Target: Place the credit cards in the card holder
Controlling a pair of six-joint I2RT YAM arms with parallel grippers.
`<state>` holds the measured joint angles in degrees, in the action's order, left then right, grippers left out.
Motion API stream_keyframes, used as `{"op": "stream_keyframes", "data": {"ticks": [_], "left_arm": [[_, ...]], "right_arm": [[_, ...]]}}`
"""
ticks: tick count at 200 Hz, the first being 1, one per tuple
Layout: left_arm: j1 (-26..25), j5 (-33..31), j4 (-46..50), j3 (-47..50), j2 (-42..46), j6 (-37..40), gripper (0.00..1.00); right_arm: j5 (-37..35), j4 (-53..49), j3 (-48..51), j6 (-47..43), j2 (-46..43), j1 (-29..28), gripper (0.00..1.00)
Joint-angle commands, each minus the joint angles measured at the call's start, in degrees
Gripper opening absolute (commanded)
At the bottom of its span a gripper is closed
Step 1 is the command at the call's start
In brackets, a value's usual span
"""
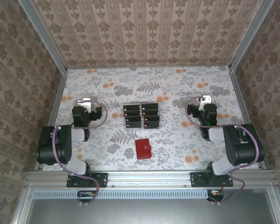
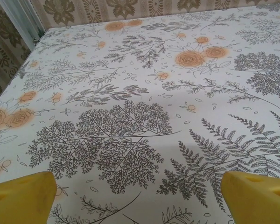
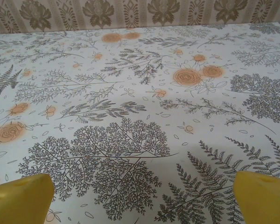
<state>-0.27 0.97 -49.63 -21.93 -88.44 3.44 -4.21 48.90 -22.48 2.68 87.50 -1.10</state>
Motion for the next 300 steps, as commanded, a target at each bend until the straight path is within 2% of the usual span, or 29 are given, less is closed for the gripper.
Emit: {"op": "stream_keyframes", "data": {"ticks": [1, 157, 174, 211, 221, 250, 277, 300], "left_arm": [[0.37, 1.22, -0.28, -1.24, -0.10, -0.50, 1.00], [0.27, 1.05, -0.02, -1.35, -0.12, -0.47, 1.00], [-0.40, -0.78, 1.28, -1.62, 1.05, -0.27, 1.00], [-0.78, -3.04, 17.42, -7.36, 8.81, -0.65, 1.00], [-1.02, -4.00, 20.18, -8.58, 10.87, -1.06, 1.00], [-1.37, -4.17, 32.46, -13.68, 17.77, -10.01, 1.00], [-2.94, -0.01, 44.61, -17.93, 22.16, -20.43, 1.00], [-6.72, 4.24, 49.13, -17.45, 25.65, -27.94, 1.00]], "right_arm": [[0.87, -0.15, -0.99, -0.83, 0.12, 0.25, 1.00], [1.65, -0.38, -1.10, -0.47, 0.15, 0.71, 1.00], [2.01, -0.56, -0.64, -0.72, -1.51, 0.53, 1.00], [-0.61, -19.79, -6.47, 1.05, -13.73, 0.11, 1.00], [-2.83, -26.49, -9.46, 5.95, -15.64, 0.22, 1.00], [-8.72, -48.26, -19.62, 24.08, -18.46, 0.56, 1.00], [5.12, -56.77, -24.25, 26.81, -18.33, 0.58, 1.00], [14.38, -60.91, -24.43, 28.78, -18.91, -1.95, 1.00]]}}
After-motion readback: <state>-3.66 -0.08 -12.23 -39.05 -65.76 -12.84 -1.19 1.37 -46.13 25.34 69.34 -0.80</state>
